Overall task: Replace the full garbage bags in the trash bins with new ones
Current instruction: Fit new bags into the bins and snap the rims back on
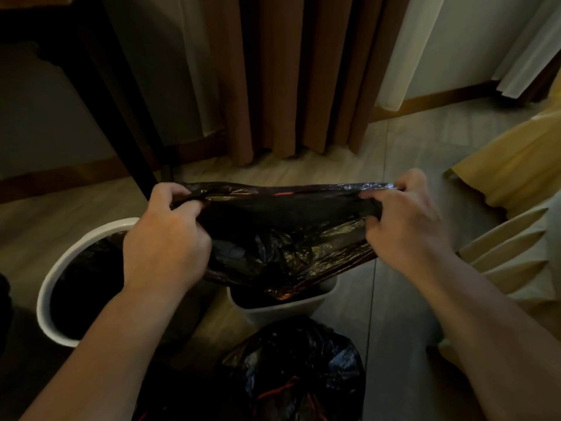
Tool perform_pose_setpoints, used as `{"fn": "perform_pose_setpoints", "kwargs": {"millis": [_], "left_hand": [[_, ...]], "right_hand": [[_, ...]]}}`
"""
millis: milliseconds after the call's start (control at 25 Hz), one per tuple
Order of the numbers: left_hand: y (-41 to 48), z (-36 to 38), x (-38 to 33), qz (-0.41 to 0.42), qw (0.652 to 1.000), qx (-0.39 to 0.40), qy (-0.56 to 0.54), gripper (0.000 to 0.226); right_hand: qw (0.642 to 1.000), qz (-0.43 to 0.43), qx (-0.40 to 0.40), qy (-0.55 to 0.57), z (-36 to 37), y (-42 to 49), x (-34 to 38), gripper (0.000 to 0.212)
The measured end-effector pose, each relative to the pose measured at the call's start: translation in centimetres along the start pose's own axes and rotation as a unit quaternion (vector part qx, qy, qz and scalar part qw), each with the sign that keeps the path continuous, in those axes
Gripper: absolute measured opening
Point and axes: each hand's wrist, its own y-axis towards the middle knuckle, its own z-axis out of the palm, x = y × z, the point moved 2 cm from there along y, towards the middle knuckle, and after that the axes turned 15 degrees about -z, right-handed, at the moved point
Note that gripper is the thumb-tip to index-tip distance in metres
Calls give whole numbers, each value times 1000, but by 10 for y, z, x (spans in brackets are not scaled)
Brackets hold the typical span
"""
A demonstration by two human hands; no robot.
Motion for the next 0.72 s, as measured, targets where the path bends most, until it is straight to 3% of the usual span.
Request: {"fn": "perform_pose_setpoints", "kwargs": {"millis": [240, 440, 560, 720], "left_hand": [[-4, -1, -3, 28, 997, 57, 33, 37], [-8, -6, -9, 38, 994, 74, 77, 16], [-5, -8, -7, 72, 989, 63, 114, 18], [-3, -10, -7, 46, 997, 47, 45, 28]], "right_hand": [[1000, -3, -22, 2, -7, -1, 5, 19], [1000, -15, 5, -22, -3, -2, 17, 43], [999, -26, 16, -26, -3, 2, 22, 50], [998, -7, 60, -33, -1, 0, 20, 23]]}}
